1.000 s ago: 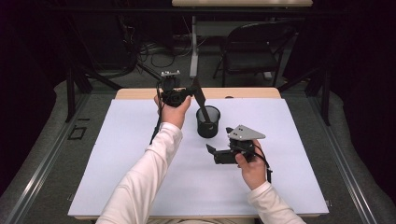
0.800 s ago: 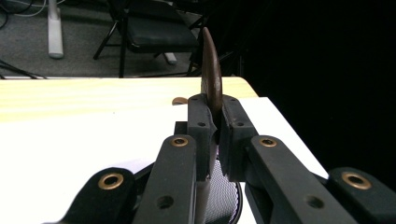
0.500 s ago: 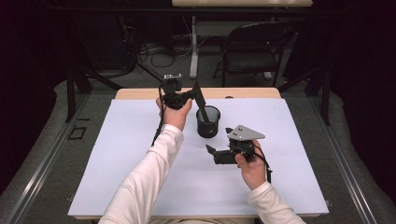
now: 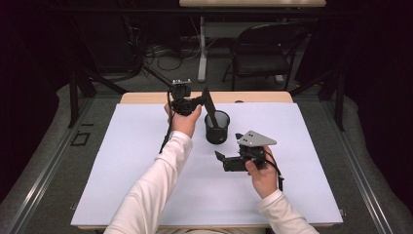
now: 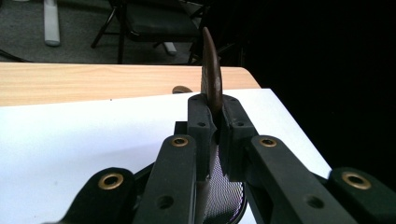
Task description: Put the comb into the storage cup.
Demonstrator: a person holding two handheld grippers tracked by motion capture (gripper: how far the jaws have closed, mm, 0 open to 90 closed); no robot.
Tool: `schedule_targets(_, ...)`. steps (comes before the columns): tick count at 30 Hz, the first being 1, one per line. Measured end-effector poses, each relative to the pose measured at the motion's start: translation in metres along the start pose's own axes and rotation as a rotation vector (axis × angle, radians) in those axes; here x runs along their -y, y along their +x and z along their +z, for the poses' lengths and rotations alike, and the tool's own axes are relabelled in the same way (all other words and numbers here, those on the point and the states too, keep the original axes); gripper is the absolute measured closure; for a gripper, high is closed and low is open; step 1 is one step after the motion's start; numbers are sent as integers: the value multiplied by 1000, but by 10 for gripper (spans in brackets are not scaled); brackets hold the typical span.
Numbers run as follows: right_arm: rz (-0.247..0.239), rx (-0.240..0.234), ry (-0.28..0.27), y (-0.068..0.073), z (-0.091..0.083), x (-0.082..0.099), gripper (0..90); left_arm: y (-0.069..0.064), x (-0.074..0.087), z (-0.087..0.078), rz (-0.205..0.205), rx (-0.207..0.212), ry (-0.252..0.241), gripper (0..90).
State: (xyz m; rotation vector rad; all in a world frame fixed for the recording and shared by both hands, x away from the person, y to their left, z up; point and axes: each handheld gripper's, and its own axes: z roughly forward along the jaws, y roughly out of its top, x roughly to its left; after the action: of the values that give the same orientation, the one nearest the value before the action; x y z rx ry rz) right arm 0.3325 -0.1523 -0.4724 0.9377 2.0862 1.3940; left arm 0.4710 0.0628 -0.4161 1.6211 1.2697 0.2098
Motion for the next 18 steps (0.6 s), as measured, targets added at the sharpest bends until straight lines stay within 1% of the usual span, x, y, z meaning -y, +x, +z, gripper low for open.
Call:
schedule_targets(7,-3,0,-2,0,0,0,71,0,1,2,2,2,3,844)
schedule_targets(18,-2,0,0,0,0,0,71,1,3,4,-14,5,0,843)
